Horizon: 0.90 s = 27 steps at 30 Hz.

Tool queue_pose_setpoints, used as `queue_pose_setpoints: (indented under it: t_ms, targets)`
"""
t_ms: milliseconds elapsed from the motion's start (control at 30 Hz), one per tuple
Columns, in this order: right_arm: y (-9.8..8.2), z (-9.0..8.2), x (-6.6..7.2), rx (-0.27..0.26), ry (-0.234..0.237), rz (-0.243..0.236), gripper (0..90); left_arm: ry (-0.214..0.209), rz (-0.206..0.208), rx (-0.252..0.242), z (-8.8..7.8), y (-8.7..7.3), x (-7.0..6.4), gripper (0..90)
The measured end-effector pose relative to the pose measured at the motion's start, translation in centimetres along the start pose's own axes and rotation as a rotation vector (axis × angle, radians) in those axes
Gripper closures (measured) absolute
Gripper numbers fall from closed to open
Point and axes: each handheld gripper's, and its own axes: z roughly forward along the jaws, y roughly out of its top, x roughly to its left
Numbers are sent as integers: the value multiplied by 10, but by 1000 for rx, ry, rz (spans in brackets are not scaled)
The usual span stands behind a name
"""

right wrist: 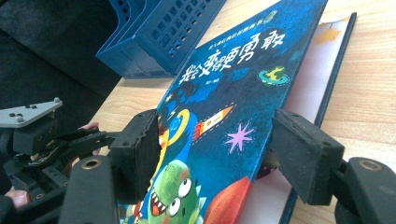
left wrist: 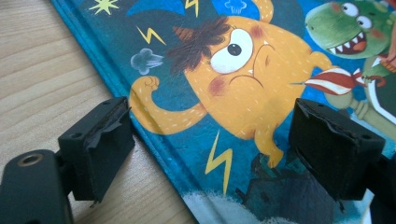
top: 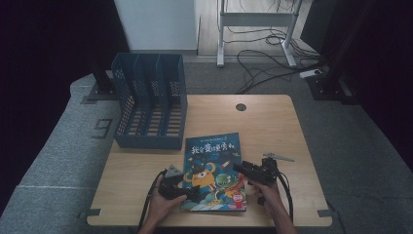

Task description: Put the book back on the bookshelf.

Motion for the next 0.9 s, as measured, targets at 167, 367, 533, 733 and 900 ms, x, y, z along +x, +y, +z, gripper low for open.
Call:
queue_pose_setpoints:
  t_ms: [167, 367, 533, 733, 900]
  targets:
    - [0, -3, 1, 5, 27, 18, 348, 1, -1, -1, 0, 0, 0, 132]
    - [-1, -2, 0, 33, 7, 21, 354, 3, 0, 0, 0, 0, 0, 131]
    - [-3, -1, -6, 42, 40, 80, 367, 5, -2, -1, 0, 0, 0, 123]
    - [-4, 1, -7, 96, 132, 129, 405, -2, -9, -1, 0, 0, 1, 116]
    - [-11, 18, 8, 123, 2, -6, 403, 4, 2, 0, 0, 0, 1, 123]
